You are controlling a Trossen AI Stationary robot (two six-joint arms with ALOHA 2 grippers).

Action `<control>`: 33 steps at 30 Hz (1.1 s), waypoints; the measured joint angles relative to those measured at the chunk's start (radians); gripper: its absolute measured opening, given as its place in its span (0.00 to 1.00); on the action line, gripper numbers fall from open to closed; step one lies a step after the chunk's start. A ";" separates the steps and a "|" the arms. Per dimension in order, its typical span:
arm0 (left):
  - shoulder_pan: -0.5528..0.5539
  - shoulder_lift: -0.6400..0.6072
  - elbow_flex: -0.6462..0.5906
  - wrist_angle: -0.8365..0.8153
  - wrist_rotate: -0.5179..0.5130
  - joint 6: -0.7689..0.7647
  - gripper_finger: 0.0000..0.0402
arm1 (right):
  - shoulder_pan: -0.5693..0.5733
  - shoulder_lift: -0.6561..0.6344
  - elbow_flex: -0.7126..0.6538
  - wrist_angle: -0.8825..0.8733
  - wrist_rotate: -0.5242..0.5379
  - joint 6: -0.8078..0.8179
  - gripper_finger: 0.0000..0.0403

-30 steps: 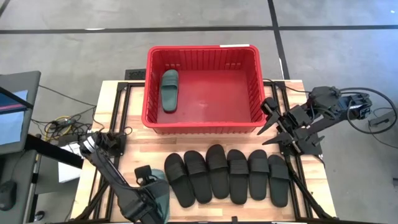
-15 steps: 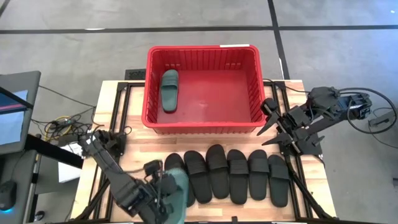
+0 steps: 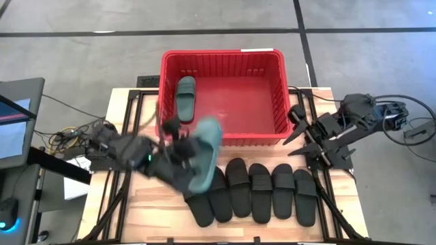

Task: Pick and place slides into bin
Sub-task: Put the green slide into the red bin

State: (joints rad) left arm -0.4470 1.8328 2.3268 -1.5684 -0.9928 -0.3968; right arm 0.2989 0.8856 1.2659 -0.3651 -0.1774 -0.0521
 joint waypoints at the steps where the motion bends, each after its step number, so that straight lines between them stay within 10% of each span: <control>1: 0.035 -0.011 0.000 0.001 -0.001 0.055 0.00 | 0.000 -0.004 0.000 0.000 0.021 0.000 0.33; 7: 0.278 -0.048 0.000 0.010 0.042 0.372 0.00 | -0.004 -0.018 0.000 0.011 0.119 0.018 0.33; 20: 0.755 -0.048 -0.020 0.290 0.472 1.013 0.00 | -0.112 -0.014 0.000 0.033 0.183 0.044 0.33; 33: 0.967 -0.047 -0.319 0.601 0.672 1.120 0.00 | -0.160 0.020 0.001 0.061 0.225 0.083 0.33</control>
State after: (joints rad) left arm 0.5203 1.7863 2.0079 -0.9670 -0.3211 0.7229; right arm 0.1390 0.9055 1.2667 -0.3038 0.0475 0.0305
